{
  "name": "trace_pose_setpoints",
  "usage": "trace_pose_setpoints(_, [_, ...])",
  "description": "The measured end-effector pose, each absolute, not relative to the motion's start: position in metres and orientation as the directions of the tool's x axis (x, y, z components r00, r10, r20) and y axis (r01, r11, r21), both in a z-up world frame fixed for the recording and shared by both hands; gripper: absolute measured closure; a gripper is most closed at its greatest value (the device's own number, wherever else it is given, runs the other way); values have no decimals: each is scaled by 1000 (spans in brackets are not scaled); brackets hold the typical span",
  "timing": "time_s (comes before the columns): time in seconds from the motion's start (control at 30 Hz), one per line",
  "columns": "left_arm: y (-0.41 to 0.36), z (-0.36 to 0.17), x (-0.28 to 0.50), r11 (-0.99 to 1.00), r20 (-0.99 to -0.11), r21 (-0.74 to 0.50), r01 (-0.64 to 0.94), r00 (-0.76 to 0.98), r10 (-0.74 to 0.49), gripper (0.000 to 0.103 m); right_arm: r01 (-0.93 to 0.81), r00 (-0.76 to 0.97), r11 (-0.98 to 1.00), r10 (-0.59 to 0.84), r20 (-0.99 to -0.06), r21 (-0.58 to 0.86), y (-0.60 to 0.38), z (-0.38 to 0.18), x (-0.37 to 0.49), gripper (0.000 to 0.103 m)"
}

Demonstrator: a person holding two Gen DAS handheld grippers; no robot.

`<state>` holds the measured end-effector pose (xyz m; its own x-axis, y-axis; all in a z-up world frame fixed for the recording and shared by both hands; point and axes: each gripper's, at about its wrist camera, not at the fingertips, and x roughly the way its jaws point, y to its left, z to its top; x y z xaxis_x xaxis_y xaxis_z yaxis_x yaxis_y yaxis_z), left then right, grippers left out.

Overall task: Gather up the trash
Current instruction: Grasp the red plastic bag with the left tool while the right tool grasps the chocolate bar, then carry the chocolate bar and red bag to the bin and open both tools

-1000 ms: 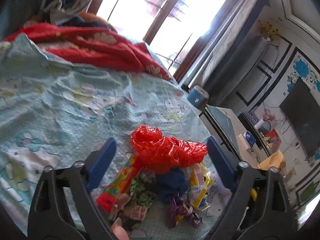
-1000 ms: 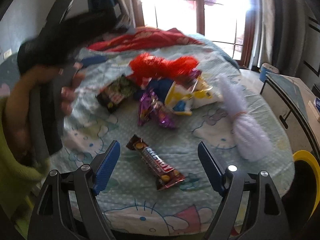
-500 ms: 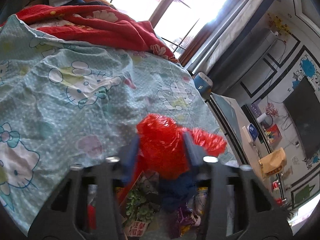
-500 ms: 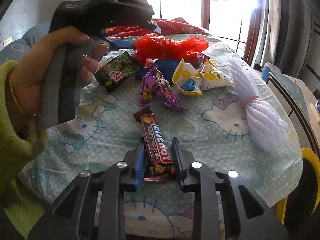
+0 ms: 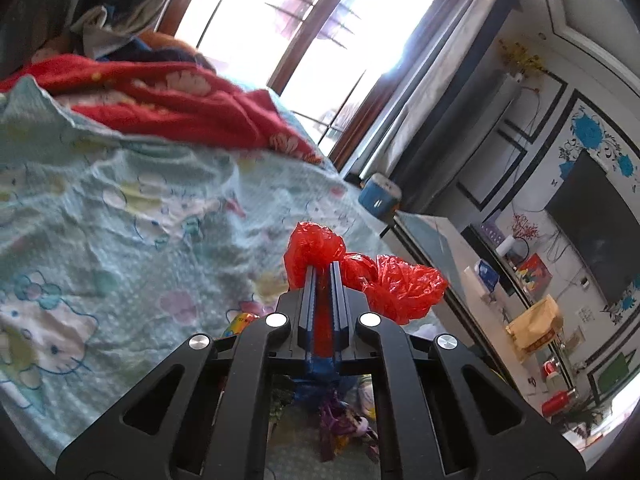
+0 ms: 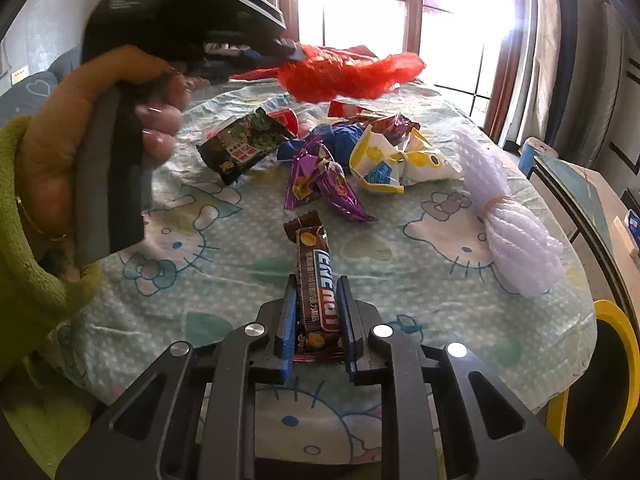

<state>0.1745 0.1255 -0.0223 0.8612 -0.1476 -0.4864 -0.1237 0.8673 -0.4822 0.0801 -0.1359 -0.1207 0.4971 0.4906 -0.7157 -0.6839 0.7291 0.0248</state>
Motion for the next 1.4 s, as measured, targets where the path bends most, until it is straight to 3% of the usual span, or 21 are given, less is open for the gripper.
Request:
trace_pose_setpoints(0.53, [121, 26, 123, 922, -385, -377, -88, 921, -69, 101, -589, 563, 796, 530, -635, 142, -171, -79, 90, 86])
trace_pose_setpoints(1.4, [33, 36, 107, 955, -350, -267, 126, 911, -218, 101, -298, 744, 934, 357, -565, 199, -297, -27, 105, 86])
